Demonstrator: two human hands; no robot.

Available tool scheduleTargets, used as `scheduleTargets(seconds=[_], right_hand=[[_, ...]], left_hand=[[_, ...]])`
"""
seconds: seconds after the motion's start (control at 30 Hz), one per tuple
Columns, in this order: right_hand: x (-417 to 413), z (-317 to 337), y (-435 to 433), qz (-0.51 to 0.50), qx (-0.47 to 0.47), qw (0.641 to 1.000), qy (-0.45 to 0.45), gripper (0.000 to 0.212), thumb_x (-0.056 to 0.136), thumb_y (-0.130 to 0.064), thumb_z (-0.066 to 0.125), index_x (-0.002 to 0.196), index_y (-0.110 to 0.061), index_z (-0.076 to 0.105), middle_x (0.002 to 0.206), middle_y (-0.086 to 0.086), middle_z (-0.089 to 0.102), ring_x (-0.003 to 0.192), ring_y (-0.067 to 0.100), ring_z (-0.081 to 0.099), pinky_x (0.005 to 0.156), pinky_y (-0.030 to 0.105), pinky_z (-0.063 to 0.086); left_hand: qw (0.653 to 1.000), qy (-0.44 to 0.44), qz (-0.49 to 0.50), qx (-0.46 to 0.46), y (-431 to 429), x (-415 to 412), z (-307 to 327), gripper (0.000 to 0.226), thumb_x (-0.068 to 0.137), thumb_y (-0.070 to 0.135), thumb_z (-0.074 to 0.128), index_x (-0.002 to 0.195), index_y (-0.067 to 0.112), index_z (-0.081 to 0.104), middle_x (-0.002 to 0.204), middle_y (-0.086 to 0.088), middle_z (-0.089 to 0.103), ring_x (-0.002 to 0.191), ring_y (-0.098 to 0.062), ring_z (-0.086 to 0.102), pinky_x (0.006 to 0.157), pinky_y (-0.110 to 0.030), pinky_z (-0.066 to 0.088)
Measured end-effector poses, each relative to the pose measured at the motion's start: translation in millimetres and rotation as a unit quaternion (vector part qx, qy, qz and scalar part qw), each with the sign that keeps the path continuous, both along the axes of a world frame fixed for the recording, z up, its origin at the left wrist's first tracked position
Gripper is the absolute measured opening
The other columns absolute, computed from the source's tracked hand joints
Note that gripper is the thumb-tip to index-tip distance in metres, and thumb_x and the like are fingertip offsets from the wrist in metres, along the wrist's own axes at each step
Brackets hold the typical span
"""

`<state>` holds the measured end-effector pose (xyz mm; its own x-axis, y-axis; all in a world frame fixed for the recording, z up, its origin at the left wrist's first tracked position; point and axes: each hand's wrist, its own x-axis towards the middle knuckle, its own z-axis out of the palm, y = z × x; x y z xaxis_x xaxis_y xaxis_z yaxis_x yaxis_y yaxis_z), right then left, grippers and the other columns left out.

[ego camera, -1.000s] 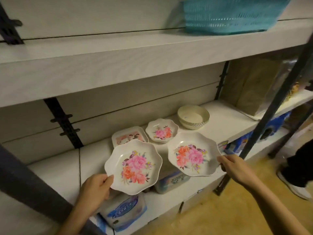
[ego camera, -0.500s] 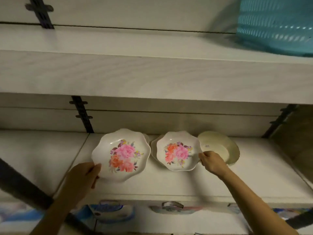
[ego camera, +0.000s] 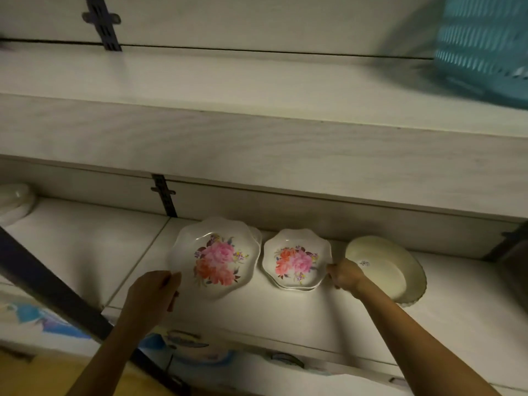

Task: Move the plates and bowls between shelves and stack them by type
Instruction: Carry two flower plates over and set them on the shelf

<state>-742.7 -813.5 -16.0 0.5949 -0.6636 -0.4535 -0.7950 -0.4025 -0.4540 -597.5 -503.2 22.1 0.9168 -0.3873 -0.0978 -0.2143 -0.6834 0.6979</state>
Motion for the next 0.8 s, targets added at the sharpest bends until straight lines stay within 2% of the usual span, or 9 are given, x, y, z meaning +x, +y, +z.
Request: scheduleTargets(seconds=[0.07,0.17,0.27,0.37,0.43,0.5,0.57,0.67,0.8], right_hand=[[2.9,-2.0,-1.0,-0.004,0.009,1.000,0.016,0.039,0.098,-0.019,0.036,0.060,-0.013,0.044,0.075,0.012,0.053,0.081,0.025,0.048,0.073,0.029,0.038],[1.5,1.7,3.7,0.012,-0.005,0.999,0.041,0.041,0.098,-0.031,0.033,0.092,-0.004,0.063,0.059,0.003,0.051,0.064,0.020,0.050,0.072,0.025,0.036],[-4.4,7.9,6.6,0.039,-0.021,0.997,0.057,0.049,0.098,-0.042,0.030,0.088,-0.007,0.063,0.070,0.006,0.063,0.048,0.010,0.047,0.066,0.026,0.039],[-16.9,12.0,6.3,0.077,-0.050,0.995,0.045,0.056,0.098,-0.047,0.025,0.081,-0.007,0.060,0.086,0.011,0.072,0.044,0.008,0.049,0.077,0.029,0.043],[-29.1,14.6,5.1,0.078,-0.049,0.995,0.030,0.058,0.099,-0.044,0.026,0.093,-0.003,0.067,0.073,0.008,0.070,0.042,0.006,0.050,0.086,0.031,0.045],[-41.2,18.8,6.5,0.087,-0.041,0.995,0.029,0.048,0.100,-0.035,0.027,0.109,-0.009,0.066,0.084,0.008,0.072,0.035,0.001,0.054,0.088,0.030,0.046],[-53.6,23.7,9.2,0.083,-0.036,0.996,0.020,0.041,0.100,-0.033,0.029,0.096,-0.019,0.067,0.092,0.004,0.072,0.031,-0.007,0.050,0.087,0.029,0.047],[-71.0,31.9,13.4,0.044,-0.019,0.999,-0.005,0.044,0.098,-0.040,0.034,0.063,-0.024,0.054,0.061,-0.008,0.056,0.037,0.005,0.051,0.070,0.025,0.044],[-86.2,33.2,16.5,0.005,0.008,0.999,-0.031,0.043,0.097,-0.043,0.037,0.062,-0.023,0.054,0.060,-0.008,0.052,0.046,0.010,0.049,0.058,0.019,0.040]], left_hand=[[1.000,0.004,-0.002,-0.003,-1.7,1.1,-0.2,0.039,0.093,0.015,0.048,0.054,0.012,0.050,0.048,-0.002,0.051,0.046,-0.016,0.048,0.053,-0.021,0.038],[0.998,0.051,0.008,-0.034,-6.1,5.7,-3.2,0.035,0.092,0.013,0.050,0.057,0.010,0.050,0.052,-0.005,0.053,0.049,-0.019,0.049,0.060,-0.027,0.044],[0.999,0.033,-0.028,-0.011,-15.3,7.6,-9.4,0.036,0.093,0.017,0.049,0.058,0.012,0.052,0.053,-0.004,0.054,0.050,-0.016,0.051,0.056,-0.023,0.044],[0.998,0.016,-0.067,0.005,-36.4,6.2,-11.7,0.036,0.093,0.019,0.048,0.058,0.014,0.051,0.052,-0.002,0.053,0.049,-0.013,0.050,0.055,-0.022,0.043],[0.996,0.003,-0.092,0.016,-56.3,6.7,-14.4,0.039,0.094,0.019,0.047,0.055,0.016,0.050,0.050,-0.001,0.051,0.048,-0.014,0.049,0.060,-0.028,0.045],[0.993,-0.007,-0.113,0.020,-77.9,7.9,-18.9,0.043,0.092,0.025,0.045,0.050,0.017,0.048,0.047,0.000,0.049,0.048,-0.015,0.048,0.064,-0.031,0.048],[0.992,-0.012,-0.122,0.027,-100.2,6.7,-22.5,0.043,0.089,0.030,0.043,0.050,0.012,0.051,0.045,0.001,0.047,0.047,-0.014,0.047,0.060,-0.026,0.046],[0.990,-0.001,-0.134,0.047,-128.0,4.0,-30.6,0.036,0.092,0.021,0.045,0.072,0.000,0.065,0.049,-0.001,0.053,0.046,-0.009,0.045,0.051,-0.022,0.039],[0.986,0.006,-0.157,0.059,-147.3,3.6,-44.3,0.033,0.091,0.020,0.046,0.072,-0.001,0.063,0.064,-0.018,0.068,0.067,-0.030,0.060,0.076,-0.036,0.049]])
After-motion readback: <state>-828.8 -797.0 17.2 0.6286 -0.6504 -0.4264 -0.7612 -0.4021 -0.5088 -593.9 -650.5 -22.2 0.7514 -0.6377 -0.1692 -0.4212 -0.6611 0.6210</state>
